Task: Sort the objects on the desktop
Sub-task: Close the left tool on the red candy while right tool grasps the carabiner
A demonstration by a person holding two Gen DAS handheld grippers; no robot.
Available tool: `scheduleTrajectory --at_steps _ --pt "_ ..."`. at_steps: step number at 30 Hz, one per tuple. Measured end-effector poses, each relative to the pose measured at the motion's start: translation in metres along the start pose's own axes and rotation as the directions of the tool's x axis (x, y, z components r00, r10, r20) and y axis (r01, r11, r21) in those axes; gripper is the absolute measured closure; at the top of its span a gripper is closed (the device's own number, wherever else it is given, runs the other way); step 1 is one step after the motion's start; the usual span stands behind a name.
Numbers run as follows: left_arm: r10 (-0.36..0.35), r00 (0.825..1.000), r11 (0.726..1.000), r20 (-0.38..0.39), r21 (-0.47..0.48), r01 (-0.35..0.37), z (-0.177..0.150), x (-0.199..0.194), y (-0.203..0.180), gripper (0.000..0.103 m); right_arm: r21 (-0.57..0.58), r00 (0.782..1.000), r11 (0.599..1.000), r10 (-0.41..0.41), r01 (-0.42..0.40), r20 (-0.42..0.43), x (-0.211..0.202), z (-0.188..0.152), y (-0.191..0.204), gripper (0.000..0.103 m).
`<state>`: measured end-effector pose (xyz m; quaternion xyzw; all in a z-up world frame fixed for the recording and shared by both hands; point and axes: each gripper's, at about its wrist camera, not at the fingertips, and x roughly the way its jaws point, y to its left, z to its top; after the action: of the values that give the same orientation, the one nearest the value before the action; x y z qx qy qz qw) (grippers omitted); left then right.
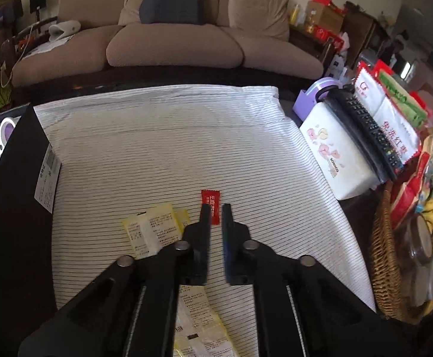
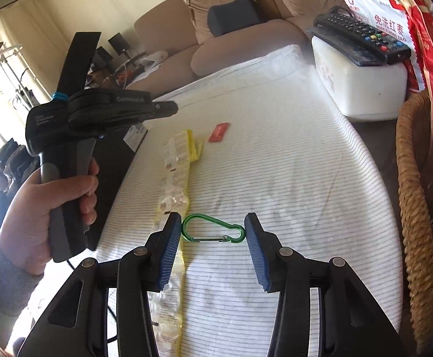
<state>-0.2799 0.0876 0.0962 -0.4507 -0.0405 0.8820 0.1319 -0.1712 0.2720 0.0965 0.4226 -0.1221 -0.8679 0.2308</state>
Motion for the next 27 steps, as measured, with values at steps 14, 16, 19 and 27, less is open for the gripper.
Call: scheduleTrajectory --at_steps 14,16,19,27 --pt "0.142 0.985 0.984 -0.1 0.123 -0.129 0.0 0.114 -0.02 0.079 -0.004 0.999 1.0 -0.012 0.011 -0.032 0.014 0.008 -0.012 0.058" --pt "0.125 0.987 0.987 -0.103 0.116 -0.113 0.001 0.114 -0.018 0.086 0.006 0.999 1.0 -0.006 0.006 -0.035 0.016 0.008 -0.015 0.058" --pt "0.087 0.991 0.993 -0.097 0.086 -0.079 0.001 0.102 -0.011 0.087 0.002 0.999 1.0 -0.003 0.003 -0.041 0.017 0.008 -0.014 0.058" --pt "-0.038 0.999 0.999 -0.006 0.025 0.038 -0.002 -0.008 0.007 0.087 -0.024 1.0 1.0 0.02 -0.02 -0.004 0.004 0.013 0.005 0.058"
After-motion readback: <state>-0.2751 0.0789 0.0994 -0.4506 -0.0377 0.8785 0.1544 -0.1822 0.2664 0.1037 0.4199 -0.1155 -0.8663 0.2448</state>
